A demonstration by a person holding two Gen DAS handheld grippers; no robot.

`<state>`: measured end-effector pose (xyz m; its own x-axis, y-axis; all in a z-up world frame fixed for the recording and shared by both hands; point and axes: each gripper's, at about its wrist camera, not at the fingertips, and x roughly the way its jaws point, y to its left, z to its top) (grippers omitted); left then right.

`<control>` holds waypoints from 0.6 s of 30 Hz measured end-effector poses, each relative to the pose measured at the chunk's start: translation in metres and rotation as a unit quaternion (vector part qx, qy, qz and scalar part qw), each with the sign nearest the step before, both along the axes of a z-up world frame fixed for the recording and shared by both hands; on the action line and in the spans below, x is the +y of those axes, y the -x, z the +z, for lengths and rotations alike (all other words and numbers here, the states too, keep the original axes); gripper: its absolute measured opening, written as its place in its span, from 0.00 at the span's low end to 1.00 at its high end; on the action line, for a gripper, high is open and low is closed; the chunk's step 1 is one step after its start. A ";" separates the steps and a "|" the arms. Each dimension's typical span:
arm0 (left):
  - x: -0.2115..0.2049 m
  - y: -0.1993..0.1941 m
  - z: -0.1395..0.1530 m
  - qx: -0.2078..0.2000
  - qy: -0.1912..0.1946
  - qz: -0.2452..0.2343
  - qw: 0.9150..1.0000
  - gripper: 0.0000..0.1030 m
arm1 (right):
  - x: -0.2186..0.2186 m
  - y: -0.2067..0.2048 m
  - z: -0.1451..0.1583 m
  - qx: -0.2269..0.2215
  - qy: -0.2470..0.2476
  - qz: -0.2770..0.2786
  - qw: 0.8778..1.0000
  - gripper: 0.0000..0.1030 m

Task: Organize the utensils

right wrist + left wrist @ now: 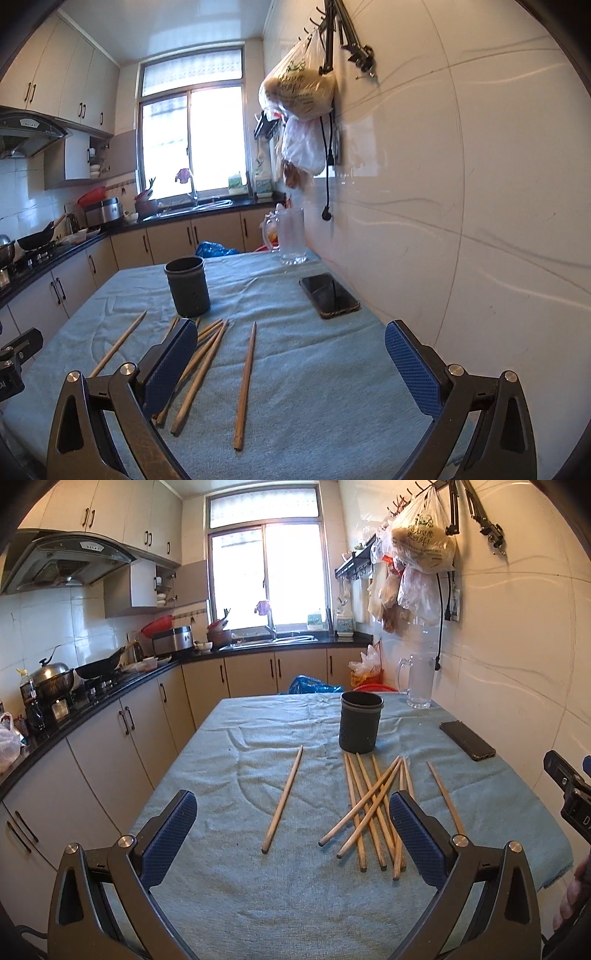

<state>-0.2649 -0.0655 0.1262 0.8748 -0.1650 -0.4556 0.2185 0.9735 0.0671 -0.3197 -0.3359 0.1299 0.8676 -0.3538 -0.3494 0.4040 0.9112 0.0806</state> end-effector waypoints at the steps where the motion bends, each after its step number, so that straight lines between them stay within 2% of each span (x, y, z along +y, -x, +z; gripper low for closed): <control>1: 0.000 -0.002 -0.001 0.003 0.000 0.000 1.000 1.00 | 0.000 -0.002 -0.002 0.003 -0.002 0.002 1.000 1.00; 10: -0.001 -0.023 -0.016 0.033 -0.013 -0.002 0.999 1.00 | -0.002 -0.022 -0.018 0.038 -0.023 0.021 0.999 1.00; 18: 0.021 -0.073 -0.019 0.069 -0.028 0.002 0.997 1.00 | -0.010 -0.053 -0.040 0.093 -0.039 0.037 0.994 1.00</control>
